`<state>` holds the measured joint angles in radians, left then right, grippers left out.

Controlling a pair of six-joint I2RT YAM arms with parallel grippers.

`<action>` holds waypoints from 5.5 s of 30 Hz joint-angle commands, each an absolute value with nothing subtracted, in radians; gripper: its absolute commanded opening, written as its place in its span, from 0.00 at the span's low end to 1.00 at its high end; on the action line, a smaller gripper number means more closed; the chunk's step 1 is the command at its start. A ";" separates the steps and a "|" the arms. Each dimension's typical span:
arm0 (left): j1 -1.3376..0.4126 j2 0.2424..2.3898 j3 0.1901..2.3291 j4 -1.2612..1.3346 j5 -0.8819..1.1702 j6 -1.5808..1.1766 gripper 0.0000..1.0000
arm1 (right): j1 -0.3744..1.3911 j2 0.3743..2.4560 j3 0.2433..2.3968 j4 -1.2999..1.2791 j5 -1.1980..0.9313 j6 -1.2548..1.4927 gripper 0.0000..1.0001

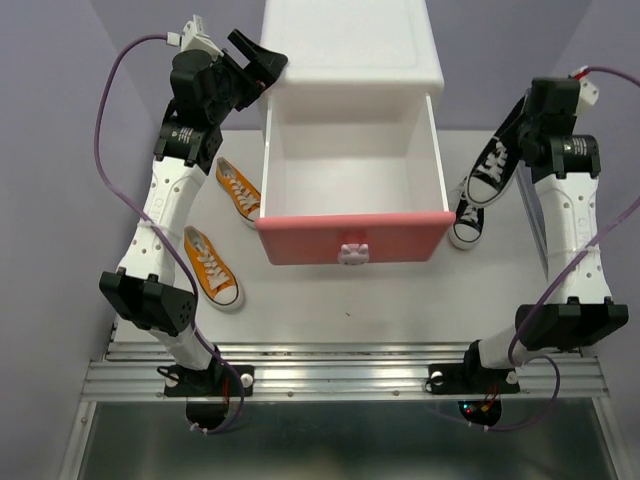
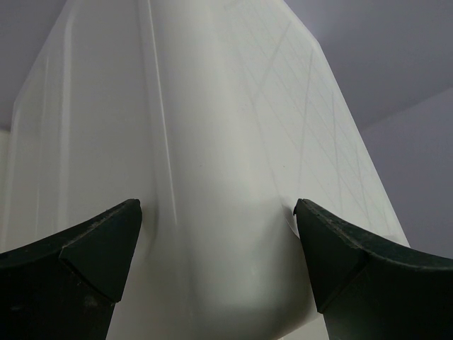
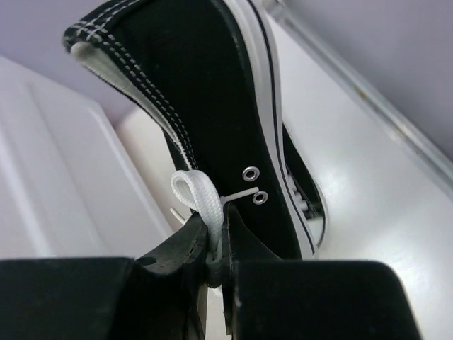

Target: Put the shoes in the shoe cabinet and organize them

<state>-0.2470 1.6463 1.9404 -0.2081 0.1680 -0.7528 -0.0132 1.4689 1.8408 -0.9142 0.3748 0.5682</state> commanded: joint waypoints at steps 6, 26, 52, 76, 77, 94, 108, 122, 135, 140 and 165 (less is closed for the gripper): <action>-0.247 1.724 1.875 -0.575 0.199 -0.664 0.99 | -0.021 1.554 2.304 -0.655 0.361 0.564 0.01; -0.247 1.770 1.960 -0.623 0.207 -0.649 0.99 | -0.021 1.617 2.444 -0.066 -0.143 1.003 0.01; -0.247 1.787 1.959 -0.607 0.186 -0.680 0.99 | 0.469 1.592 2.369 -0.435 -0.356 0.959 0.01; -0.249 1.735 1.845 -0.560 0.160 -0.716 0.99 | 0.761 1.513 2.114 -0.643 -0.071 0.813 0.01; -0.249 1.735 1.845 -0.561 0.160 -0.716 0.99 | 0.761 1.513 2.114 -0.643 -0.060 0.821 0.01; -0.249 1.741 1.835 -0.561 0.138 -0.713 0.99 | 0.821 1.575 2.103 -0.721 0.098 0.893 0.01; -0.249 1.730 1.821 -0.558 0.126 -0.724 0.99 | 0.839 1.623 2.095 -0.753 0.089 0.899 0.01; -0.249 1.721 1.804 -0.554 0.118 -0.724 0.99 | 0.839 1.684 2.128 -0.830 0.021 0.884 0.01; -0.247 1.733 1.819 -0.561 0.121 -0.727 0.99 | 0.839 1.779 2.207 -0.822 0.070 0.877 0.00; -0.248 1.729 1.815 -0.560 0.118 -0.730 0.99 | 0.839 1.786 2.217 -0.868 0.133 0.879 0.01; -0.248 1.743 1.804 -0.541 0.118 -0.747 0.99 | 0.839 1.832 2.275 -0.850 0.144 0.802 0.01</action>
